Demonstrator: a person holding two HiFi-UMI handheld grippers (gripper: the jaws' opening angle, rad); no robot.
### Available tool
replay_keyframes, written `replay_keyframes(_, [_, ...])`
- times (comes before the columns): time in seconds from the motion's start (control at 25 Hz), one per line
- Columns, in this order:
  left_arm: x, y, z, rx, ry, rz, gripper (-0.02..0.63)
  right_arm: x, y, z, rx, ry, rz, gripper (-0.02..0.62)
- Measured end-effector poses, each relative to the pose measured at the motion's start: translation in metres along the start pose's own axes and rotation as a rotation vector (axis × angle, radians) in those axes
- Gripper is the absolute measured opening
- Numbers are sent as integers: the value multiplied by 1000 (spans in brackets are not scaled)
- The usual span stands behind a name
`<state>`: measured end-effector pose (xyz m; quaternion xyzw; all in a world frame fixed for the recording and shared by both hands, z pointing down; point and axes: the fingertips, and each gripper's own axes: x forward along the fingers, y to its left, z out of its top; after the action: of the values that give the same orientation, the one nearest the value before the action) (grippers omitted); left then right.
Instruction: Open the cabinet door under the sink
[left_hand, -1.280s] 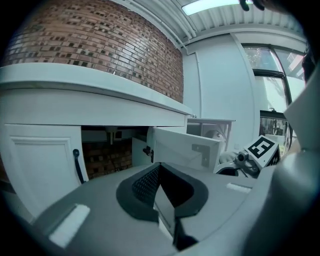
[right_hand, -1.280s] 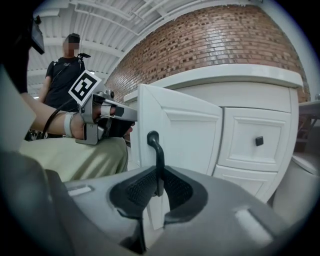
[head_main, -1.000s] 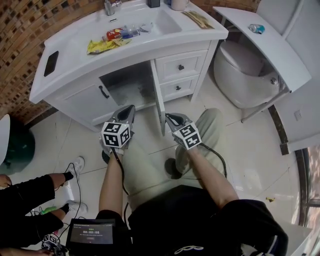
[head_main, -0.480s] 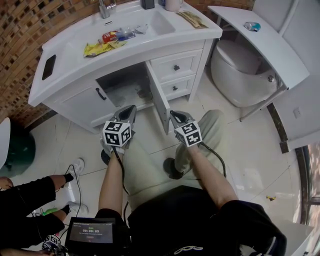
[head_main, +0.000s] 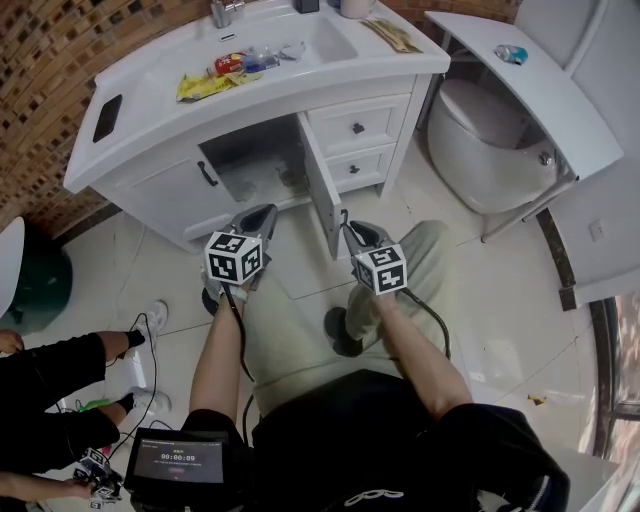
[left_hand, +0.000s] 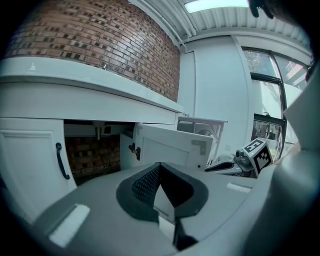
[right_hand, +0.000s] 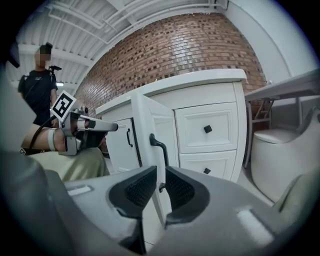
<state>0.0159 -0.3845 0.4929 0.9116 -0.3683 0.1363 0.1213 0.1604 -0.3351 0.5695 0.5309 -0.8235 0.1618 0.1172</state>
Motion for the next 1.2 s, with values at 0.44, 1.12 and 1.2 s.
replay_keyframes(0.44, [-73,-40,-29,14,-17,66,15,-63,39,33,13,-137,90,16])
replay_keyframes(1.12, [-244,-162,-93,19,-88,208,15,-227,103,66,-299,-210,253,-8])
replay_keyframes(1.2, [-269,-166,-90,-3,-120,248,15,-234,109,50,-290,-195,278,-8])
